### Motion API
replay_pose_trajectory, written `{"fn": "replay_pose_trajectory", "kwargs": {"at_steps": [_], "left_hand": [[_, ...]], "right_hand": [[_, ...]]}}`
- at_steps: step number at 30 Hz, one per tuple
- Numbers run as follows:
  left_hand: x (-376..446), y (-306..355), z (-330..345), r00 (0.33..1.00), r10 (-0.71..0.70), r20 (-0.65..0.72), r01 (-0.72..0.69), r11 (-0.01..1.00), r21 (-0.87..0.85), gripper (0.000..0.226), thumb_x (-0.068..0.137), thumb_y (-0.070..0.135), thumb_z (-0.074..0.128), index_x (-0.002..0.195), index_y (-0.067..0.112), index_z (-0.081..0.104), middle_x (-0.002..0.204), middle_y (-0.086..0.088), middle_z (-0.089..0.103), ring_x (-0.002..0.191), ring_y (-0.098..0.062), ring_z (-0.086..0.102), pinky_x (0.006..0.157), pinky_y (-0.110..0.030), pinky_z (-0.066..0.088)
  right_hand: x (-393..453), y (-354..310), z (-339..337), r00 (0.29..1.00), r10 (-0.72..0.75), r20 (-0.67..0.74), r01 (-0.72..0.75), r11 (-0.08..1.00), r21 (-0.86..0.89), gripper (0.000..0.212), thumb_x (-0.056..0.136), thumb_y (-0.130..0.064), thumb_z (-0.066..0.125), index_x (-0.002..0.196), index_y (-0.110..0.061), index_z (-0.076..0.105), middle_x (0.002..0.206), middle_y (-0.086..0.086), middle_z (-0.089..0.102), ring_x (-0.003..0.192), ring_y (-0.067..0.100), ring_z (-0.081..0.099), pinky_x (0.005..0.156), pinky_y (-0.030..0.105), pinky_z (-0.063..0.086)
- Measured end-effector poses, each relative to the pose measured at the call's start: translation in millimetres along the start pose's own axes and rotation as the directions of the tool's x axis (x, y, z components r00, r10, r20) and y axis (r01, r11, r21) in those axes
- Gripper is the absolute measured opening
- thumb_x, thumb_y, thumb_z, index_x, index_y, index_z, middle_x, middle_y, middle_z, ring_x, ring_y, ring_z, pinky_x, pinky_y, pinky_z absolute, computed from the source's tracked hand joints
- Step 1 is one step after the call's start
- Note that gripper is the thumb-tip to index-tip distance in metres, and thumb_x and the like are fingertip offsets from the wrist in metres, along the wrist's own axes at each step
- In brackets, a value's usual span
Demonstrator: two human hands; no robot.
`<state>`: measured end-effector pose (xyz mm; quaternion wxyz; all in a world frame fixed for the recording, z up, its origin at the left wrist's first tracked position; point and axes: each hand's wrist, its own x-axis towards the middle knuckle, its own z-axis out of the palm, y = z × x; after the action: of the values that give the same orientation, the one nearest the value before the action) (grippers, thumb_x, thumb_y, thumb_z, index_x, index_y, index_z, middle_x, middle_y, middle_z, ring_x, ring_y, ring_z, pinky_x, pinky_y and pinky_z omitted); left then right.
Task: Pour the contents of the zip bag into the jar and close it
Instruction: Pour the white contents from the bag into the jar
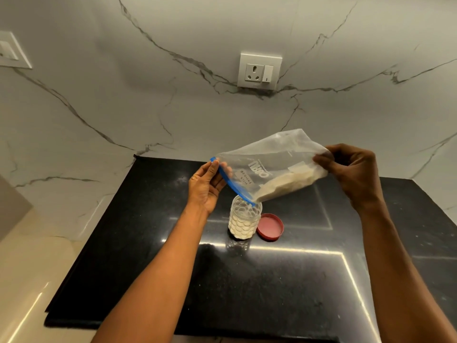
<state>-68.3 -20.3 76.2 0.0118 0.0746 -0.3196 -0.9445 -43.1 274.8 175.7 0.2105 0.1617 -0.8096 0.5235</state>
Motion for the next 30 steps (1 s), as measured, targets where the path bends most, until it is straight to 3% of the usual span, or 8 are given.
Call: {"fn": "replay_pose_trajectory", "kwargs": {"at_steps": [12,20,30], "left_hand": [[2.7,0.9,0.4,1.0,0.007,0.002,-0.007,0.999,0.035,0.01,0.094,0.008,0.061,0.1,0.011,0.069,0.089,-0.006,0.076,0.086,-0.019,0.075,0.073,-0.034,0.063],[4.4,-0.5,1.0,1.0,0.009,0.015,-0.01,0.999,0.05,0.01,0.095,0.008,0.061,0.101,0.011,0.069,0.091,-0.006,0.076,0.087,-0.019,0.074,0.083,-0.038,0.062],[5.1,0.6,-1.5,1.0,0.011,0.018,-0.012,0.999,0.033,0.011,0.095,0.01,0.061,0.102,0.011,0.069,0.09,-0.006,0.075,0.085,-0.018,0.074,0.076,-0.034,0.063]], "right_hand": [[0.9,2.7,1.9,0.999,-0.005,-0.033,0.005,1.0,0.013,0.024,0.082,-0.009,0.075,0.102,0.003,0.071,0.096,0.013,0.073,0.086,0.015,0.072,0.073,0.022,0.059],[-0.3,2.0,-0.6,1.0,-0.006,-0.026,0.007,1.0,0.02,0.024,0.083,-0.01,0.074,0.103,0.003,0.07,0.097,0.011,0.073,0.086,0.013,0.072,0.074,0.022,0.059],[0.0,-1.3,4.9,0.998,-0.046,-0.04,0.048,0.998,0.041,0.019,0.085,-0.008,0.072,0.103,-0.002,0.069,0.098,0.012,0.072,0.086,0.012,0.072,0.072,0.024,0.06]]}}
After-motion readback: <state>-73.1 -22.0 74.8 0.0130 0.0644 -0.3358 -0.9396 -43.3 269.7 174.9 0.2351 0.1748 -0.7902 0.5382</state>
